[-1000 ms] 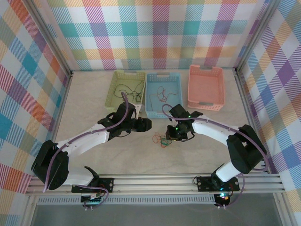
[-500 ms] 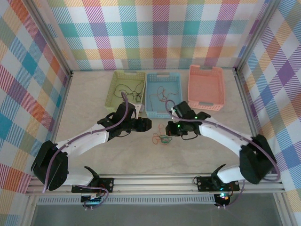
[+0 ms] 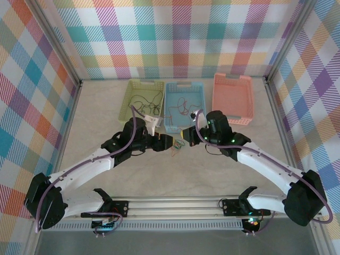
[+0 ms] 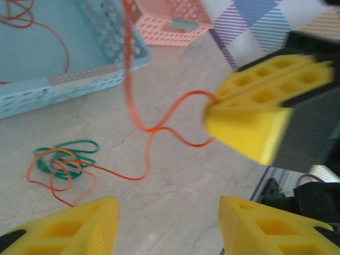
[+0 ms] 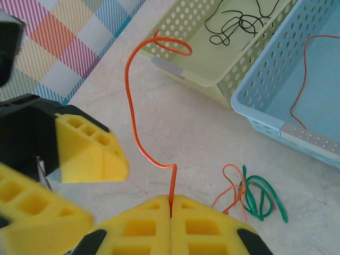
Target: Untangle the cables
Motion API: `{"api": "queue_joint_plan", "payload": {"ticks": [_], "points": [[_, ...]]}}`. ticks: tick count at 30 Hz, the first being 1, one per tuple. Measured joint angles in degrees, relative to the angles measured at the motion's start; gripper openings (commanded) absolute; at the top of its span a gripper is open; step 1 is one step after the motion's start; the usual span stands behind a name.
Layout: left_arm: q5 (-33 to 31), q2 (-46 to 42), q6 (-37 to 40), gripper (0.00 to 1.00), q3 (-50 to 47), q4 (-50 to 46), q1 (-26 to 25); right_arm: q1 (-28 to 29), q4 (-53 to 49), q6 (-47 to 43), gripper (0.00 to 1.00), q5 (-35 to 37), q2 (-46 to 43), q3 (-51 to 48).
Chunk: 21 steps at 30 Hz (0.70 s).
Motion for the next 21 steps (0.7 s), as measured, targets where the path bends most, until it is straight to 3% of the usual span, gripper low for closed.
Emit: {"api": "queue_joint_plan", "payload": {"ticks": [5,9,21], "points": [[2.12,-0.57,0.63,0.55,-0.87,1.81,-0.72,-0.33,6.36,0.09,0.00,-0.90,0.46,-4.26],[0.66,-1.33,0.68,0.65,-0.87,1.68,-0.76,-0.46,11.39,0.09,0.00,-2.16,-0.04,-6.84],[-4.74,-1.99,-11.69,0.66,-0.42,0.20,-0.79,-0.46,19.71,0.33,0.00,-3.89,-1.95,-12.09]]}}
